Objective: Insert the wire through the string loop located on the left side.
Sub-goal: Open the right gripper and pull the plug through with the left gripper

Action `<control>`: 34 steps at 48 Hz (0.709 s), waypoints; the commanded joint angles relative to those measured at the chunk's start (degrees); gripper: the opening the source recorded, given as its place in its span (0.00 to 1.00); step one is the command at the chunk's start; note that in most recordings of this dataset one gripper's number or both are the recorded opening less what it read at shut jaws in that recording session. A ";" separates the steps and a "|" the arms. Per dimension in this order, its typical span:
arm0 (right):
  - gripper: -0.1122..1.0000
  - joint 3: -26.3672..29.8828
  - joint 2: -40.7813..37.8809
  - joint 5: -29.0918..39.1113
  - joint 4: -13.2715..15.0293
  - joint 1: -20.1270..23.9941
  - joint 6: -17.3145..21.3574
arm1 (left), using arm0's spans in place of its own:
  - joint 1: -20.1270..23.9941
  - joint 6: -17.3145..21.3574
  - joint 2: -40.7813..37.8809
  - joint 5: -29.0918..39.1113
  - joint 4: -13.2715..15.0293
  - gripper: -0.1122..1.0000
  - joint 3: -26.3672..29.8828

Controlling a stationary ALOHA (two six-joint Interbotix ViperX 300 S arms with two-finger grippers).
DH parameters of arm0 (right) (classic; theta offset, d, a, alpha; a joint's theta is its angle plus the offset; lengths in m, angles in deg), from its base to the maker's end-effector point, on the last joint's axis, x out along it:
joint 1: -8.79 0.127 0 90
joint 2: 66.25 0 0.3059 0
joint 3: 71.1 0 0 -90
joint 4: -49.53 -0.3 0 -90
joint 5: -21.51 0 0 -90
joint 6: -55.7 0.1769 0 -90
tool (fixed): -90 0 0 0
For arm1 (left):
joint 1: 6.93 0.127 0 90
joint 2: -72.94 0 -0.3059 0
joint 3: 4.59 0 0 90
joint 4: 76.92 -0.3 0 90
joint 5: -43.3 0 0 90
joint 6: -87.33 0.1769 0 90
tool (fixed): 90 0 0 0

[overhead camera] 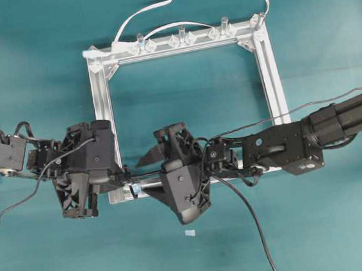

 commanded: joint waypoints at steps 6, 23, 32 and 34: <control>0.96 0.97 1.05 -0.44 0.18 0.26 0.00 | 0.09 -0.09 1.41 0.26 0.00 0.28 0.79; 0.96 0.62 1.05 -0.44 0.18 0.26 0.00 | -0.09 -0.18 2.46 1.58 0.00 0.28 -0.09; 0.96 0.62 0.97 -0.35 0.18 0.26 0.00 | -1.41 -0.70 5.71 5.19 0.09 0.28 -2.90; 0.96 0.62 1.05 -0.35 0.18 0.26 0.00 | -1.85 -1.05 6.86 6.06 0.18 0.28 -3.60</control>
